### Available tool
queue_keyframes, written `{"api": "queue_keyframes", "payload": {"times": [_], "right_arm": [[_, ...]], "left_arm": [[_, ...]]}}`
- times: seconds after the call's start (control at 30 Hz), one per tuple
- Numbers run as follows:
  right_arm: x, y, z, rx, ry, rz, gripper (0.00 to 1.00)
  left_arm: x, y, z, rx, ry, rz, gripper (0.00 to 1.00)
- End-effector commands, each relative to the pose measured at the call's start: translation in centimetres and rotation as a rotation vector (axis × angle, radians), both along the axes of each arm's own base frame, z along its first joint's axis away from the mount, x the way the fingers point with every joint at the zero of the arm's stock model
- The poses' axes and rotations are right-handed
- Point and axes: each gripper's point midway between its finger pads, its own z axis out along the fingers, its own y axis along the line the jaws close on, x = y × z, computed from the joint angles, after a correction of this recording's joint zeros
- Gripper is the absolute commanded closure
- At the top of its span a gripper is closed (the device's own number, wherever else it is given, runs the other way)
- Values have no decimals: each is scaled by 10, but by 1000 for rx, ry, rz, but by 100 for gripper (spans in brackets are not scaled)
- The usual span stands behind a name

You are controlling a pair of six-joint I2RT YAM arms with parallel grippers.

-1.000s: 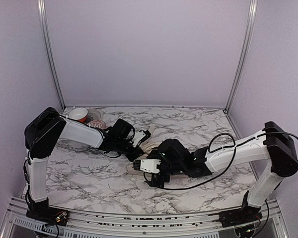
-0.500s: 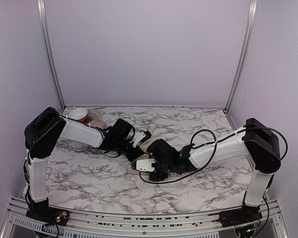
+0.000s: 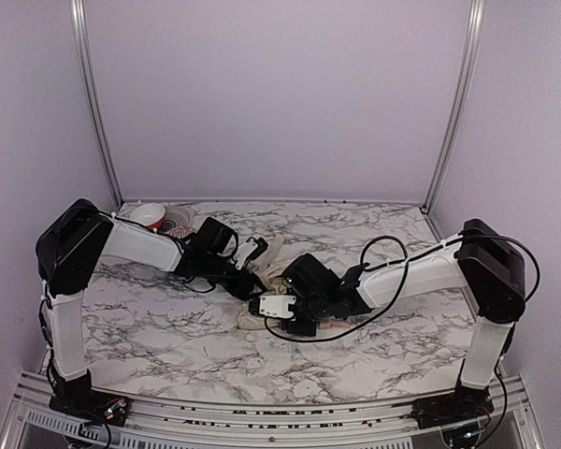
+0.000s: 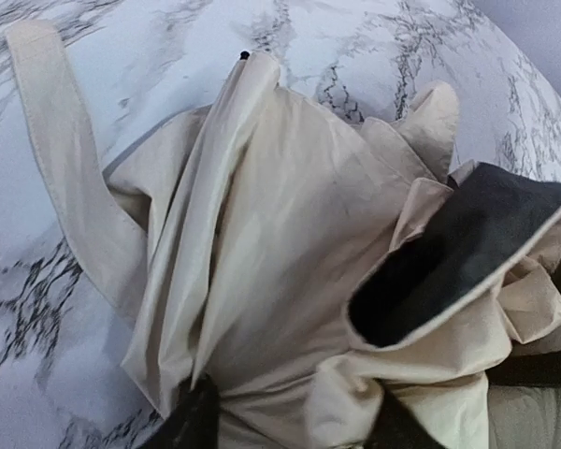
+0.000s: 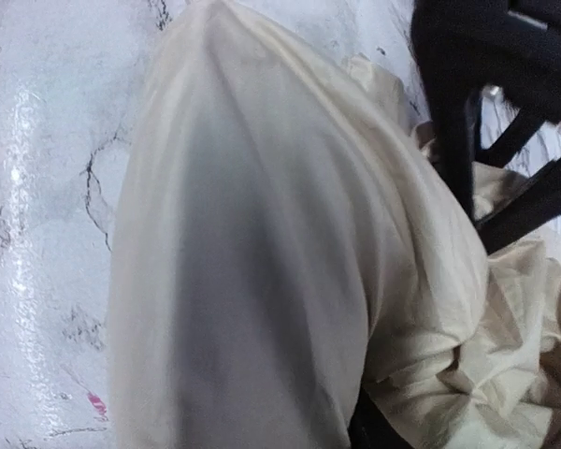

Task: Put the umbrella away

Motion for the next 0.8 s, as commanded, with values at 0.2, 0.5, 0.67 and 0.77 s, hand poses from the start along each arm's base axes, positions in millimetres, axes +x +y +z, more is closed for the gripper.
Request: {"api": "queue_keyframes", "payload": {"times": [0.2,0.5,0.67,0.77], "right_arm": [[-63,-25,-51,-19,522,-19,68],[-53,-20,-41,91,674,-38,69],[-46,-15,-29,160,842,-44,71],[-52,-13,-27,164,916,-35,72]], "left_arm": [[46,72,102,-161,-304,269,27],[-103,39,115,-71,-675,-282,34],[-144,27,101,-13,-746,-419,28],[-151,22,85,66,-792,-485,22]]}}
